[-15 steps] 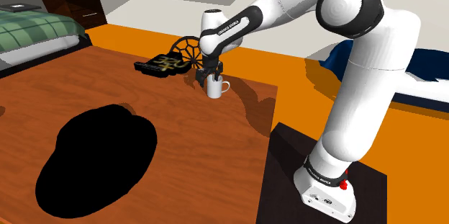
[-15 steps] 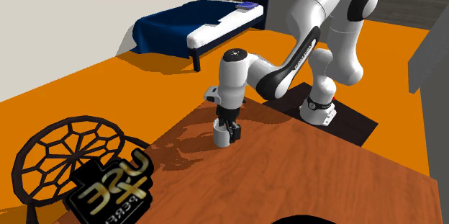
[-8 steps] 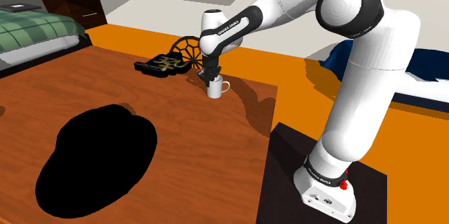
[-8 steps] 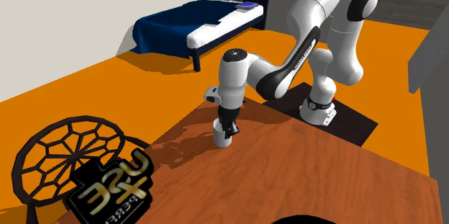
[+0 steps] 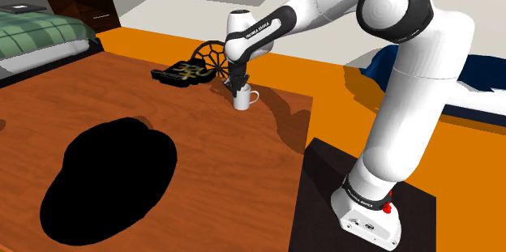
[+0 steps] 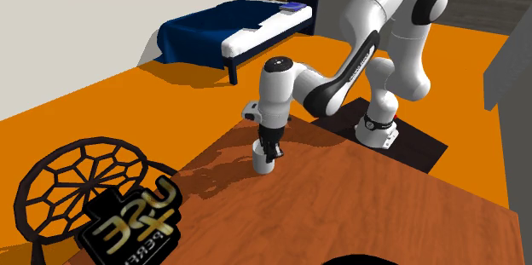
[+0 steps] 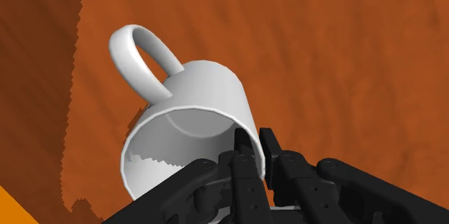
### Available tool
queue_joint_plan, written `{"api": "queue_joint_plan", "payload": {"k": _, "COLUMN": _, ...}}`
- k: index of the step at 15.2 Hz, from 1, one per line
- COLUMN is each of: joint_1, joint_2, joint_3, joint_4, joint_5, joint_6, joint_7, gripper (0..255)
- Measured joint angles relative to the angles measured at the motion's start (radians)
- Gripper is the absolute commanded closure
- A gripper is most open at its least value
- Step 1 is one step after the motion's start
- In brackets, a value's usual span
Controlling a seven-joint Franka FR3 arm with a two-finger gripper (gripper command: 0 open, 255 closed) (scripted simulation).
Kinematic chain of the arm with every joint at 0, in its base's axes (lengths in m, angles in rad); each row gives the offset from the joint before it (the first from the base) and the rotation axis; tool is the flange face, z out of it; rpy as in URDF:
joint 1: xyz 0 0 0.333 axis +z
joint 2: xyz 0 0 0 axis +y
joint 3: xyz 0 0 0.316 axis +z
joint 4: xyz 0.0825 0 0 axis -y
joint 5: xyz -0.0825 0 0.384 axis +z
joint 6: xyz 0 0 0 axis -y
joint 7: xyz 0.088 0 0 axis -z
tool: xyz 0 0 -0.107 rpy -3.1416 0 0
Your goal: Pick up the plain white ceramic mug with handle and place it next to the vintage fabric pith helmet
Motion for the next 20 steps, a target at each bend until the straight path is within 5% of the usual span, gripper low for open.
{"api": "queue_joint_plan", "payload": {"k": 20, "joint_1": 0.0, "joint_2": -0.096, "joint_3": 0.002, "joint_4": 0.147, "joint_5": 0.007, "joint_6": -0.243, "joint_7": -0.007, "gripper": 255}}
